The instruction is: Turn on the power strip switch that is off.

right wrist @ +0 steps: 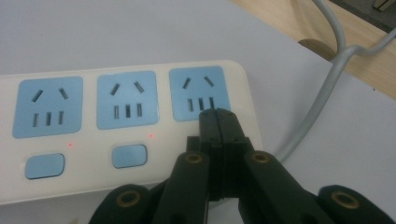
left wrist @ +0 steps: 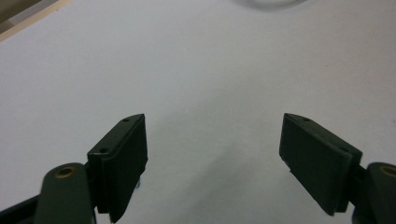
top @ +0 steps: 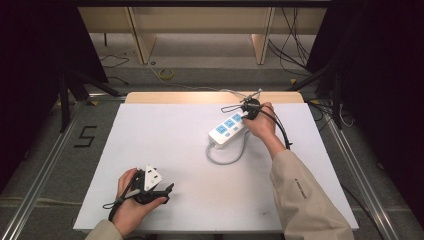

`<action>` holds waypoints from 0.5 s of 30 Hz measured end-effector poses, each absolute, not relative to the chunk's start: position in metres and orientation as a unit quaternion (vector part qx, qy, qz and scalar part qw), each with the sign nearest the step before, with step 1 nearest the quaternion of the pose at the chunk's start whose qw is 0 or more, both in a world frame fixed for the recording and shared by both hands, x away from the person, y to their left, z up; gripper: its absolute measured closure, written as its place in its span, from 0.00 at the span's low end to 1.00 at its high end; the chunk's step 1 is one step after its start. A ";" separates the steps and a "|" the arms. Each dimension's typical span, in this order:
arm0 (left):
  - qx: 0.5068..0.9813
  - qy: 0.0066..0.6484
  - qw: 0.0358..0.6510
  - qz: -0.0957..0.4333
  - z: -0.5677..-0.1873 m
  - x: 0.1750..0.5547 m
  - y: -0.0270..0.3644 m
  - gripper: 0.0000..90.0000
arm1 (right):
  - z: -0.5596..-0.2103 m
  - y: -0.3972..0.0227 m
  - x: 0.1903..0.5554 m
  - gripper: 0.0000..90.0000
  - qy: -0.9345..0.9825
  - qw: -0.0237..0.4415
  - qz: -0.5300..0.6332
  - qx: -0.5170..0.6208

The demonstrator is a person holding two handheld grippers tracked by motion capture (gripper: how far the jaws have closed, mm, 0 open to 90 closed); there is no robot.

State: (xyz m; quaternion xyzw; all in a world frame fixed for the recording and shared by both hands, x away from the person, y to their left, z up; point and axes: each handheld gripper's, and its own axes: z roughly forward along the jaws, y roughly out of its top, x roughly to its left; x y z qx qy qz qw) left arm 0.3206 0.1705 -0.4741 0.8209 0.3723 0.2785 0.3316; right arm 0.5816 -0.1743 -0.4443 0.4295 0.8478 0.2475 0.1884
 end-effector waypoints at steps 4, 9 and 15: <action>0.820 0.374 0.332 0.279 -0.474 0.320 0.171 0.26 | -0.444 -0.178 0.579 1.00 0.846 0.188 0.251 0.431; 0.820 0.373 0.331 0.279 -0.474 0.321 0.170 0.26 | -0.442 -0.181 0.574 1.00 0.843 0.184 0.264 0.431; 0.818 0.377 0.332 0.280 -0.475 0.321 0.170 0.26 | -0.439 -0.184 0.567 1.00 0.842 0.181 0.276 0.427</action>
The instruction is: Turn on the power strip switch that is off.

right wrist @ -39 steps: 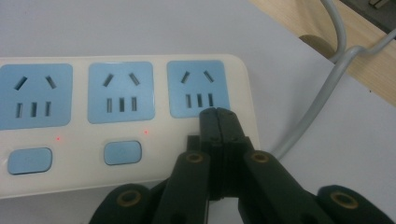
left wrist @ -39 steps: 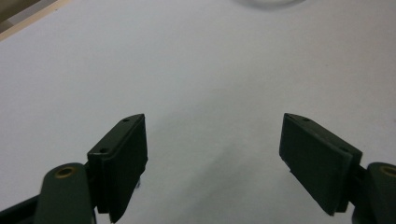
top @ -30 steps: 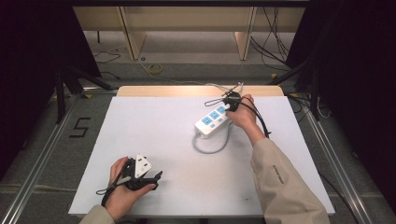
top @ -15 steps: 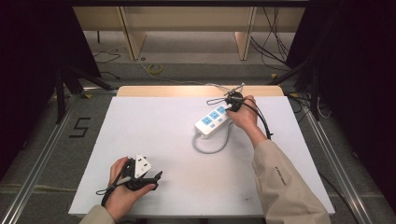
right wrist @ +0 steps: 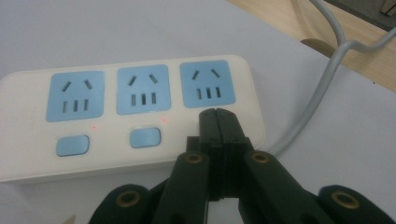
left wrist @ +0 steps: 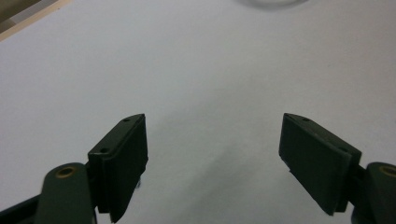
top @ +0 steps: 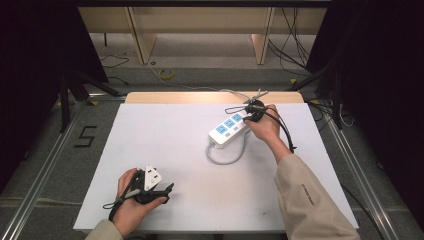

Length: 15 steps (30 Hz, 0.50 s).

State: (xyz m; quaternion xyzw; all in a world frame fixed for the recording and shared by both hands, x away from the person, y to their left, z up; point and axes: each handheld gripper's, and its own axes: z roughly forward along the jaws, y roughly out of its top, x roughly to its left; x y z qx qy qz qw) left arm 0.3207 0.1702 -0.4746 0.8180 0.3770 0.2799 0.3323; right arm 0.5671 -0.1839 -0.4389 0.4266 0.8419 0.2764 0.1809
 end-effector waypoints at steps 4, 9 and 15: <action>0.817 0.379 0.332 0.280 -0.475 0.321 0.170 0.27 | -0.435 -0.186 0.562 1.00 0.843 0.182 0.283 0.420; 0.817 0.380 0.332 0.280 -0.475 0.321 0.170 0.27 | -0.434 -0.189 0.553 1.00 0.846 0.175 0.286 0.415; 0.817 0.380 0.331 0.279 -0.475 0.321 0.170 0.27 | -0.434 -0.194 0.542 1.00 0.849 0.173 0.290 0.407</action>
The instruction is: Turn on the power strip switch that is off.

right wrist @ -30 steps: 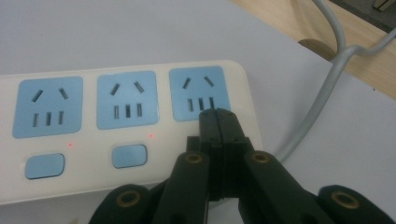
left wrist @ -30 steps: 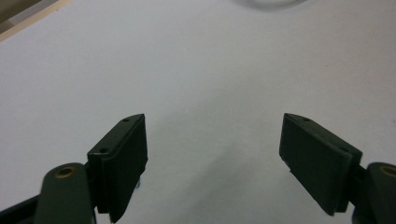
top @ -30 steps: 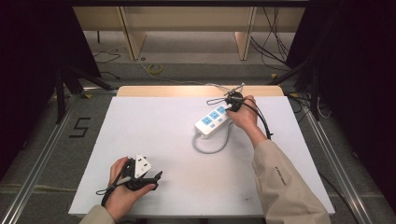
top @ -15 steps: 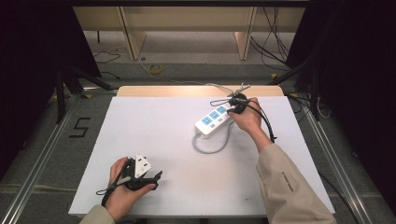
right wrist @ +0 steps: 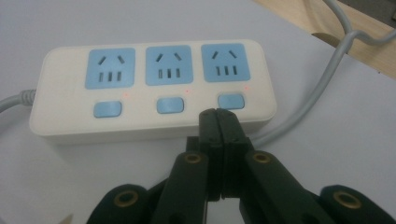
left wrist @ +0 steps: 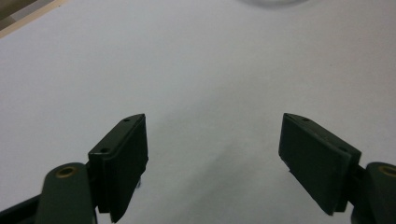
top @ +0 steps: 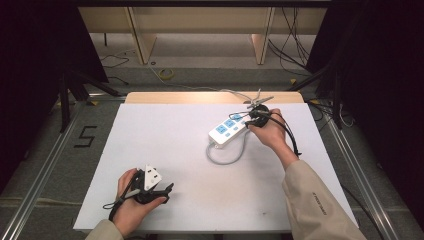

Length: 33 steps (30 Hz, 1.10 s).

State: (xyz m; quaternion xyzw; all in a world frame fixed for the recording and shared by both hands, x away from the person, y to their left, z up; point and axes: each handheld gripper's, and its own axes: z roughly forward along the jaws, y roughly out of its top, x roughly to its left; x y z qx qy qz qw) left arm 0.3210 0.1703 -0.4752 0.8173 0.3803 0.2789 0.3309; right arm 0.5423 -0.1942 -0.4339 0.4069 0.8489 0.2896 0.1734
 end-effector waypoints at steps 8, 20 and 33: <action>0.817 0.381 0.331 0.279 -0.476 0.321 0.170 0.27 | -0.435 -0.202 0.524 0.99 0.851 0.166 0.296 0.401; 0.817 0.382 0.329 0.278 -0.476 0.321 0.170 0.27 | -0.435 -0.221 0.497 0.90 0.849 0.153 0.312 0.397; 0.817 0.385 0.328 0.279 -0.476 0.322 0.170 0.27 | -0.438 -0.239 0.463 0.74 0.843 0.144 0.335 0.394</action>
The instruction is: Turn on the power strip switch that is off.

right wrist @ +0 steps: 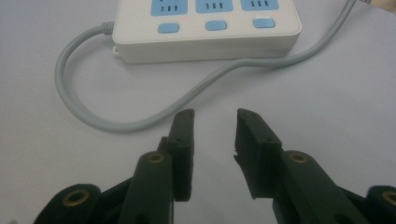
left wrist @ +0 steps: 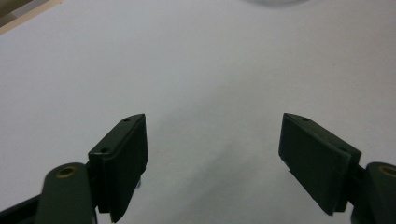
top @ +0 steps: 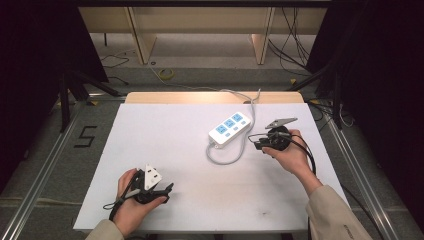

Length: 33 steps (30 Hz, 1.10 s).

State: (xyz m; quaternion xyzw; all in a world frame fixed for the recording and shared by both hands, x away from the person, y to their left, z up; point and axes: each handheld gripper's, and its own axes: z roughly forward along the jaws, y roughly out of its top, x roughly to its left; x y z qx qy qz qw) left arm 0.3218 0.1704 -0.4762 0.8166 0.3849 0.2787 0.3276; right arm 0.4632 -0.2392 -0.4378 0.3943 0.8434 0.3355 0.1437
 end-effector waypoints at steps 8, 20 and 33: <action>0.818 0.386 0.324 0.278 -0.477 0.323 0.171 0.27 | -0.442 -0.248 0.445 0.59 0.839 0.147 0.349 0.390; 0.818 0.387 0.324 0.276 -0.478 0.322 0.170 0.27 | -0.452 -0.268 0.412 0.53 0.831 0.146 0.368 0.390; 0.817 0.390 0.332 0.266 -0.477 0.322 0.170 0.27 | -0.466 -0.285 0.375 0.50 0.815 0.159 0.396 0.392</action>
